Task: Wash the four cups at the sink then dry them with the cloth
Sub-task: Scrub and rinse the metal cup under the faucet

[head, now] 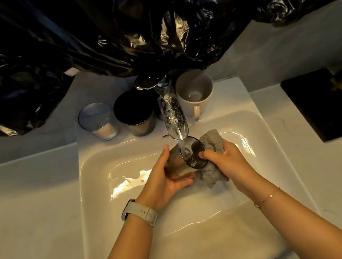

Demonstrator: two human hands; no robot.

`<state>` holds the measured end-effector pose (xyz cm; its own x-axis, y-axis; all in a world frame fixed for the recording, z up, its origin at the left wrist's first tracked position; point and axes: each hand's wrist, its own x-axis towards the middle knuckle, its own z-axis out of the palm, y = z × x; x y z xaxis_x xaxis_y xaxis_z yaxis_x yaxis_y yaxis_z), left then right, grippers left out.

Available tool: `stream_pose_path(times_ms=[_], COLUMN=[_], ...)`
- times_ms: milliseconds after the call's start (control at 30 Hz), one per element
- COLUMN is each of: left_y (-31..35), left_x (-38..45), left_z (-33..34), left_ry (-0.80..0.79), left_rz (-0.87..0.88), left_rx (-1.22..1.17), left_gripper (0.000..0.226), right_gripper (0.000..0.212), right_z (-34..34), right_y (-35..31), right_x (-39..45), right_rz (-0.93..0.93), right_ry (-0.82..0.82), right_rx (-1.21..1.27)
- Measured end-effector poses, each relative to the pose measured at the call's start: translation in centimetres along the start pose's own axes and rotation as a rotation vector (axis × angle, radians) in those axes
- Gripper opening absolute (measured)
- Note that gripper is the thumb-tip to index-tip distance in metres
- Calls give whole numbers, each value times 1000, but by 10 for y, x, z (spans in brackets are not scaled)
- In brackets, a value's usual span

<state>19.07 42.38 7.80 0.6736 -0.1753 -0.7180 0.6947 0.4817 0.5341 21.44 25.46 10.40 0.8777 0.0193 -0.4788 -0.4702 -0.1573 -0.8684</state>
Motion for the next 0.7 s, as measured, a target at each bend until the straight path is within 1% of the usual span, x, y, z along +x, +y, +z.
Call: stream_pose_path(times_ms=[100,200,300,333,400,467,500,567,700], left_y=[-1,-3,-7,-9,-11,-11,-11,-9,-5], left_x=[2,2,0,-2,-4,-7,-9,-12,-14], left_z=[6,0,-8,-10,-11,-8,-6,-2,-3], left_ry=[78,115,206,231,265,268,268,270,252], left_rz=[19,56,99,110,141,144,148,160,150], left_rx=[-34,7,139,186,232,261,278,313,324], left_gripper=[44,36,39,41,43,43,42,42,50], right_gripper=[12,20,49,52,43,38,37,38,38], right_z=[-2,-10,-23,-27,-31,-31,-30,-30,-27], right_y=[0,4,4,4,0,-7,-8,-6,-4], right_x=[-2,-4,-7,-7,-11,-16,-18,-17,-16], right_rz=[9,-124,-305,-338,-342,-264,-192,-85,-28], right_ry=[-21,74,159,157,95,-56,-147,-273,-366], right_rx=[50,-34,-196,-235,-250,-79,21,124,233])
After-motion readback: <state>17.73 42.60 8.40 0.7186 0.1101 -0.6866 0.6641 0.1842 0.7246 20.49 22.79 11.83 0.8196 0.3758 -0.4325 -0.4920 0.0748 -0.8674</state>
